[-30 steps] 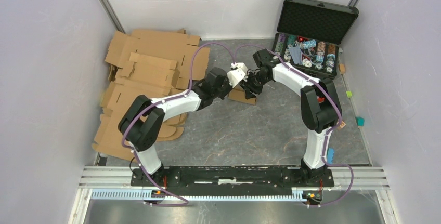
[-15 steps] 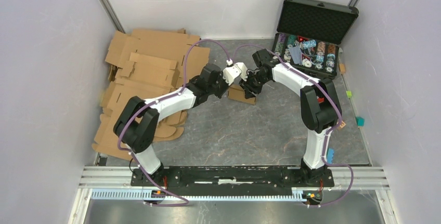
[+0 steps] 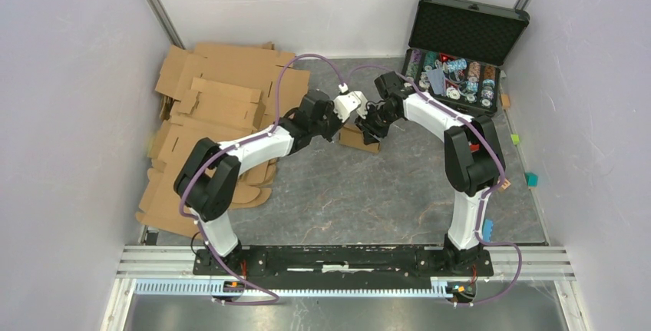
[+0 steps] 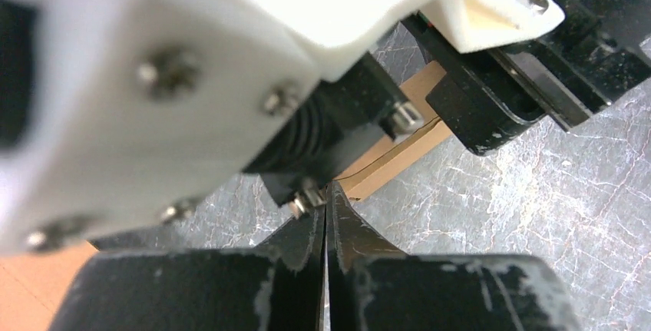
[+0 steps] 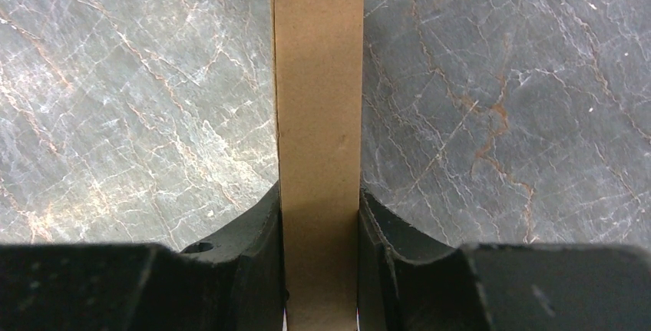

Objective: Fold the paper box
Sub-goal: Close the paper box at the center of the board.

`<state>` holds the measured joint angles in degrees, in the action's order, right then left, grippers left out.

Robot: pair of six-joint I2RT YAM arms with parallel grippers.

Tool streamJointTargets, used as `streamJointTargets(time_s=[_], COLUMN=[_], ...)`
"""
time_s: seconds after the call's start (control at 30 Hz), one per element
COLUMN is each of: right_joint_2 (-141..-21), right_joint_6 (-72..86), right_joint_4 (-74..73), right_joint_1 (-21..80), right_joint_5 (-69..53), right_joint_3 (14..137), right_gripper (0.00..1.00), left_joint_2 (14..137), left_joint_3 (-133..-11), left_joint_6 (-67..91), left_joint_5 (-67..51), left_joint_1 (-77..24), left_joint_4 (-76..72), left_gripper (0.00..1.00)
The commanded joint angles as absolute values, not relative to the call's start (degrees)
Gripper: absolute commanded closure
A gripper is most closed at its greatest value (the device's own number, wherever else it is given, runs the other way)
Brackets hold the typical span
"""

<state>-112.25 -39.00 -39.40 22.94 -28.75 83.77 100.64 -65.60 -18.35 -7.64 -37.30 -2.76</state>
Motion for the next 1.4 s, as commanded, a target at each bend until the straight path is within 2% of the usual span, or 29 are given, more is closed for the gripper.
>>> streamJointTargets(time_s=[0.0, 0.43, 0.6, 0.77, 0.8, 0.9, 0.97, 1.1, 1.23, 1.37], right_joint_2=[-111.6, -111.79, -111.03, -111.71, -111.84, -110.14, -107.15, -101.79, -93.63, -84.47], right_joint_6=[-39.99, -40.68, -41.17, -41.4, -41.11, -38.08, -36.59, -27.59, -17.52, -8.32], right_joint_4=[-38.67, -38.11, -37.15, -38.39, -39.27, -37.65, -34.29, -24.49, -11.96, -0.72], right_joint_1=[23.62, 23.77, 23.9, 23.94, 24.1, 24.08, 24.02, 24.07, 24.02, 23.99], right_joint_5=[-31.09, -31.23, -32.06, -36.5, -37.35, -37.95, -41.13, -44.93, -44.11, -43.86], right_joint_3=[84.46, 84.64, 84.02, 85.73, 86.28, 84.4, 79.93, 71.71, 61.98, 54.1], right_gripper=[0.73, 0.73, 0.74, 0.73, 0.73, 0.76, 0.75, 0.79, 0.8, 0.8], left_joint_2=[101.92, 98.83, 91.44, 86.16, 86.29, 87.26, 87.92, 87.57, 90.63, 87.12], left_joint_3=[-69.04, -66.93, -54.27, -35.01, -31.95, -24.69, -23.54, -23.09, -17.98, -16.79], left_joint_6=[-16.71, -4.17, 2.03, 11.43, 12.84, 16.62, 20.61, 19.61, 25.53, 32.61], left_joint_5=[-9.25, -16.56, -17.77, -21.94, -23.43, -29.09, -30.72, -33.49, -28.61, -22.63], left_joint_1=[-37.03, -33.01, -30.39, -24.77, -24.01, -22.74, -21.95, -21.0, -20.68, -20.39], left_joint_4=[-3.87, -11.02, -23.19, -46.81, -51.57, -64.73, -71.24, -73.41, -89.09, -89.16], left_gripper=[0.98, 0.98, 0.69, 0.54, 0.43, 0.23, 0.01, 0.0, 0.0, 0.0])
